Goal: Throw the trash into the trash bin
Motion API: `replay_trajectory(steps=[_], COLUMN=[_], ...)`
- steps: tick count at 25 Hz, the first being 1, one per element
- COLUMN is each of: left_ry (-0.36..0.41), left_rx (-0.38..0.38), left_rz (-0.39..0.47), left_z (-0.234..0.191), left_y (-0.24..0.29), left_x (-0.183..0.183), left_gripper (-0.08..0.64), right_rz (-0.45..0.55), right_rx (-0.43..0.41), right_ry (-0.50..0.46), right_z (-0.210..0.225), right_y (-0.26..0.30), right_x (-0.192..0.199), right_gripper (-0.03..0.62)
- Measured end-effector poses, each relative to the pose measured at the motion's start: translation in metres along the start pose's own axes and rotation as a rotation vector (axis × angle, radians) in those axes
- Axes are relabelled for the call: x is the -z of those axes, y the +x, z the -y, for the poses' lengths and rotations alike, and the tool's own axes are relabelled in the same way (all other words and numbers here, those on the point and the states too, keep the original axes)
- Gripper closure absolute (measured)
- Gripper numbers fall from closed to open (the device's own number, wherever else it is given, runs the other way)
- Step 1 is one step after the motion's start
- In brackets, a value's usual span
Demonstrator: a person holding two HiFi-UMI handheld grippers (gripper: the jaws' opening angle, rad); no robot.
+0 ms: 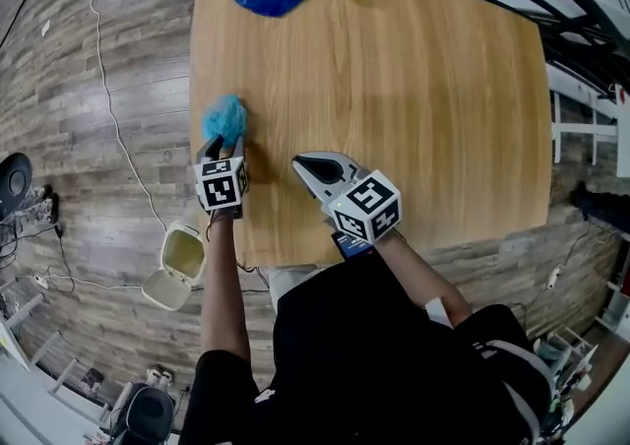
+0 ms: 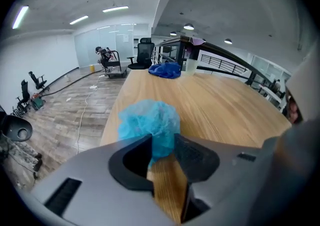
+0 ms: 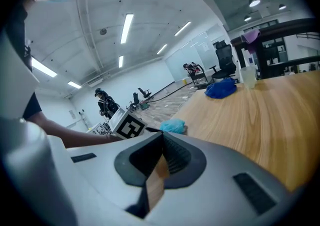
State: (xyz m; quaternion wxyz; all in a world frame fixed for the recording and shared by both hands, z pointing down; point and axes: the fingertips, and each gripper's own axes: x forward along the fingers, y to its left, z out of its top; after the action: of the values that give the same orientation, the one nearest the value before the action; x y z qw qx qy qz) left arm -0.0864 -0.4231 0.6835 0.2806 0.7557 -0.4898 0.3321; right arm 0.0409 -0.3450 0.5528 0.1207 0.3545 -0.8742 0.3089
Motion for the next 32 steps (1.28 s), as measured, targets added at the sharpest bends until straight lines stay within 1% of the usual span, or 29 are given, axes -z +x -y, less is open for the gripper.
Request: replay_trajectory(steps=[2,5,8,11,13,17,23,25,28,30,32], left_ry=[0.021,0.014,0.019,0.020,0.006,-0.019,-0.066,-0.086,-0.098,-0.108,-0.107], left_rx=[-0.046,-0.047,-0.044,-0.048,-0.043,-0.043,-0.059,-0.068,-0.088,-0.084,-0.073], left_rz=[0.009,0.010,0.020,0.050,0.086,0.185,0.378,0.444,0.559,0.633,0.690], left_z=[-0.005,-0.005,-0.002,0.000,0.003,0.008,0.028,0.037,0.051,0.063,0.077], left_y=[0.000,0.001,-0.008,-0.025,-0.037,-0.072,-0.160,-0.194,-0.245,-0.277,-0.303], left_x=[-0.003,-0.005,-0.008,-0.016,-0.024,-0.043,-0.077,-0.080,-0.082,-0.083,-0.086], left_gripper=[0.538,0.548,0.548,0.548,0.548,0.548,0.548,0.548,0.548,0.548,0.548], right_rz=[0.004,0.004,0.008,0.014,0.020,0.040,0.061,0.071,0.107,0.135,0.166], right_rx=[0.005,0.005,0.000,-0.005,-0.011,-0.037,-0.067,-0.075,-0.093,-0.101,-0.086], right_ry=[0.006,0.001,-0.001,-0.009,-0.018,-0.041,-0.068,-0.092,-0.110,-0.122,-0.159], right_z=[0.006,0.010,0.005,-0.002,-0.003,-0.012,-0.034,-0.046,-0.064,-0.075,-0.083], right_y=[0.001,0.003,-0.001,-0.007,-0.009,-0.013,-0.034,-0.044,-0.056,-0.065,-0.074], right_x=[-0.002,-0.004,-0.006,-0.010,-0.012,-0.016,-0.029,-0.033,-0.041,-0.050,-0.060], right_gripper=[0.595,0.594,0.595,0.595,0.594,0.595,0.594,0.595,0.595,0.595,0.595])
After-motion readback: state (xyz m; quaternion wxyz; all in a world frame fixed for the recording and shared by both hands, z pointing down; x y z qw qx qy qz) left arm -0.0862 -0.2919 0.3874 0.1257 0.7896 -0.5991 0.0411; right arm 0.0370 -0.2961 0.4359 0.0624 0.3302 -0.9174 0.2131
